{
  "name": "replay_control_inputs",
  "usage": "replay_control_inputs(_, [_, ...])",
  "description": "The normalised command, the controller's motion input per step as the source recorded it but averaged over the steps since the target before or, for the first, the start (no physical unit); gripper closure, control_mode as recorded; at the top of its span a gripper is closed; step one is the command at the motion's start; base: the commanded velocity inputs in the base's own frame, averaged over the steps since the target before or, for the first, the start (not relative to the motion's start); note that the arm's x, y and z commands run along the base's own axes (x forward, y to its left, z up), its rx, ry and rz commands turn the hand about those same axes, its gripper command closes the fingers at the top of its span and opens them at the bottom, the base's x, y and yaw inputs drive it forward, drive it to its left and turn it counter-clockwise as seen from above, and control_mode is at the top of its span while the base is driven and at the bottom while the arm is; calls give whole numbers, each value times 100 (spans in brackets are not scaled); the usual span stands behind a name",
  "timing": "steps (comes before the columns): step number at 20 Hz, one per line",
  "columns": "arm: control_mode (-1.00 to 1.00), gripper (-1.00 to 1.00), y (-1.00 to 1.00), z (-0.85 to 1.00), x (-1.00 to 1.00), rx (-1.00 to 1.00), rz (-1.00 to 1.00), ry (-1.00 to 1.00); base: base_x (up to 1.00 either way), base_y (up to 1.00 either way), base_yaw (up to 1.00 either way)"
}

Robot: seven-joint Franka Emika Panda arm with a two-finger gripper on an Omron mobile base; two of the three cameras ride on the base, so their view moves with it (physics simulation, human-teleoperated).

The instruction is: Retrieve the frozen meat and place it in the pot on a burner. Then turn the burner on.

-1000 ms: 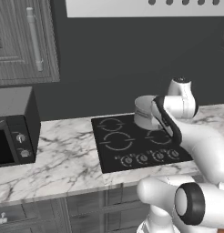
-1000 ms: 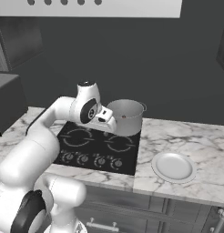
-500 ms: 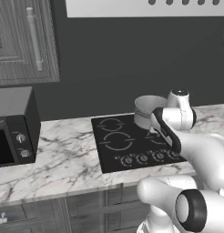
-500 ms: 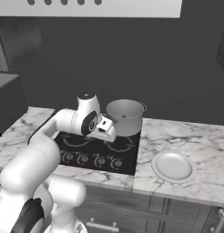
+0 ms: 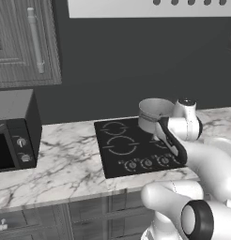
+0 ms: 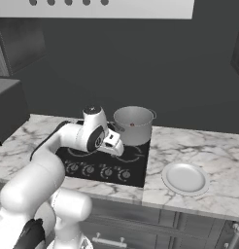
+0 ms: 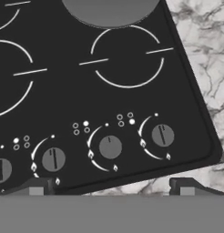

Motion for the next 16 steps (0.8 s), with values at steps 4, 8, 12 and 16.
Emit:
replay_control_inputs(4, [-100, -100, 1, -14, -10, 3, 0, -5, 0, 0, 0])
replay_control_inputs(8, [-100, -100, 3, -19, -6, 3, -1, -1, 0, 0, 0])
replay_control_inputs(12, [-100, -100, 0, -13, -8, 2, 0, 0, 0, 0, 0])
replay_control_inputs(16, [-100, -100, 1, -27, 0, 0, 0, 2, 0, 0, 0])
